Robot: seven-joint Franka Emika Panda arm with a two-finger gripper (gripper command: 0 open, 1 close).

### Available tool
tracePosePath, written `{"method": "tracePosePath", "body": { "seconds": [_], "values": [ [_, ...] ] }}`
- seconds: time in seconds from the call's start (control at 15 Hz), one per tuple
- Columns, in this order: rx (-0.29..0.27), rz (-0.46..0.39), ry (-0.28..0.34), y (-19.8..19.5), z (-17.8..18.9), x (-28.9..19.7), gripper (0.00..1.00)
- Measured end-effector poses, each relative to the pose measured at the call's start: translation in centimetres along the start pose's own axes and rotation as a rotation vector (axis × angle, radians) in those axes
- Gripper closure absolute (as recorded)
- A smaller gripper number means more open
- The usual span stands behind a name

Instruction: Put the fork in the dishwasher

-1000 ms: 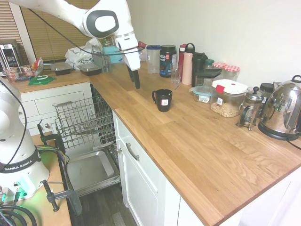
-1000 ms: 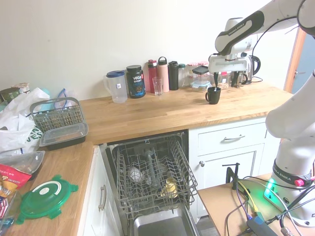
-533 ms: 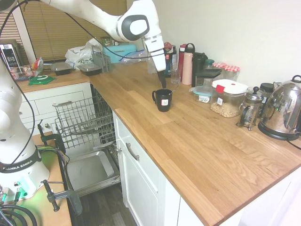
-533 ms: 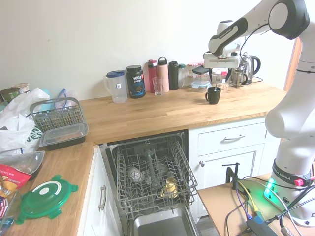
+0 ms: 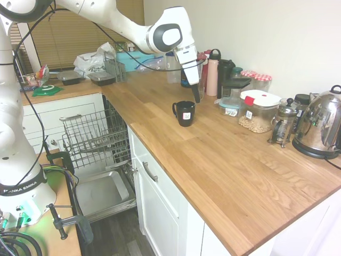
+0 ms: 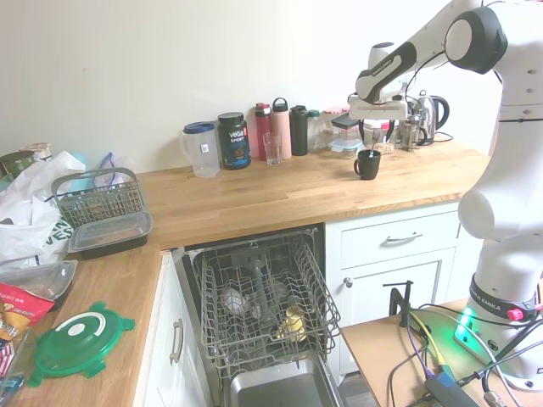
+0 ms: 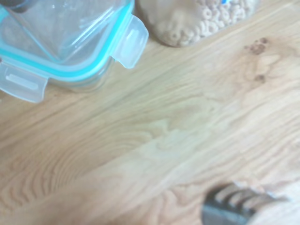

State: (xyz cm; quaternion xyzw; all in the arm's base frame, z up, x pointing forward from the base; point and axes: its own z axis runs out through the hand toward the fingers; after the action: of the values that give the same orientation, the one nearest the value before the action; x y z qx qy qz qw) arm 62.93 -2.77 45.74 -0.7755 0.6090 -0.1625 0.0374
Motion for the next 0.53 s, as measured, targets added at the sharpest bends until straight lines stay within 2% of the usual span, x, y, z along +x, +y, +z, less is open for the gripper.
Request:
{"method": "tracePosePath", "body": {
  "seconds": [0.53],
  "values": [
    [-0.017,0.017,0.001,-0.5,2.0,0.1,1.0]
  ]
}}
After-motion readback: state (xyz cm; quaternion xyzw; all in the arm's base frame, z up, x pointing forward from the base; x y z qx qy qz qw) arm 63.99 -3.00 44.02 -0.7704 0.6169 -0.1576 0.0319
